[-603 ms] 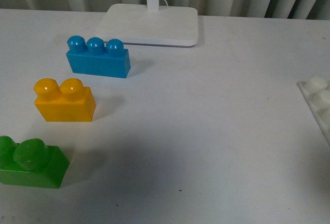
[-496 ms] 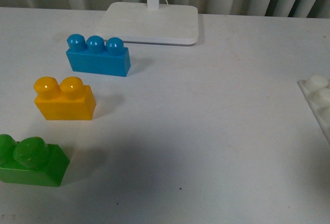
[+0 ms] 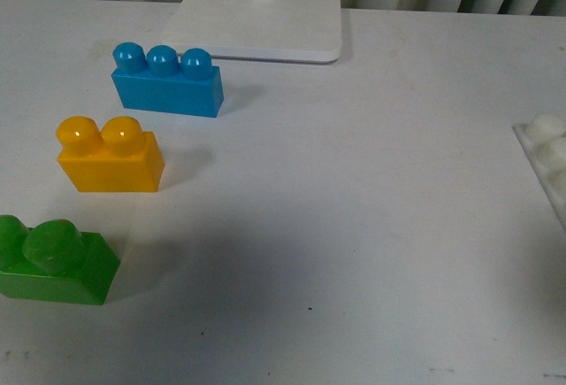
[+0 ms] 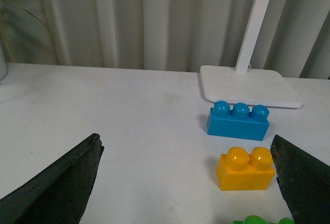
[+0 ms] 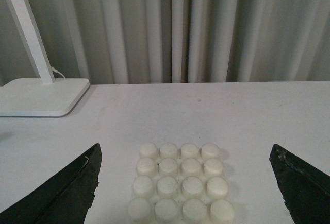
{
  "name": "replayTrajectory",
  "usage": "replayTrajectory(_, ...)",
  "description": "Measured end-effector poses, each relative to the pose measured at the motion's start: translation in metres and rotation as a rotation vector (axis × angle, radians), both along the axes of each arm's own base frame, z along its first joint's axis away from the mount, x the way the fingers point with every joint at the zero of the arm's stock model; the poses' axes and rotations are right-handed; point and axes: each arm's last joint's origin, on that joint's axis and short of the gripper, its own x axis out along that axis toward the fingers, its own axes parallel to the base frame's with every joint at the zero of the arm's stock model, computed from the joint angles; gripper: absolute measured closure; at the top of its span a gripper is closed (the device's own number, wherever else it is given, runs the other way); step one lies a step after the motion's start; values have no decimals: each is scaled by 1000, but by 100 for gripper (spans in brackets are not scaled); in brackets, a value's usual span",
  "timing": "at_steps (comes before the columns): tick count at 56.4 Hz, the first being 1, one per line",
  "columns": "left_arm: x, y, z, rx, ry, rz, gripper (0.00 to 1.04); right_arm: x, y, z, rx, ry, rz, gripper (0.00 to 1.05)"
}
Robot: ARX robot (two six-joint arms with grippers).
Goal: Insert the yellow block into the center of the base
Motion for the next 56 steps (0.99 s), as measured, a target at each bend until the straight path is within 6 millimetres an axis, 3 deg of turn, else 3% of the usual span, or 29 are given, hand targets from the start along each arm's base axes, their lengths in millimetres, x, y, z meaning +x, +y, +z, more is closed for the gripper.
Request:
replayTrajectory(37,0,0,0,0,0,0,6,0,0,0,0,2,-3,9)
replayTrajectory(40,0,0,0,0,0,0,6,1,-2,-1,-13,137,-88,9)
replayTrajectory(50,0,0,0,0,0,0,6,23,-14,14,9,350,-88,9)
replayTrajectory(56,0,0,0,0,0,0,6,58,-27,27,9,467,-90,9)
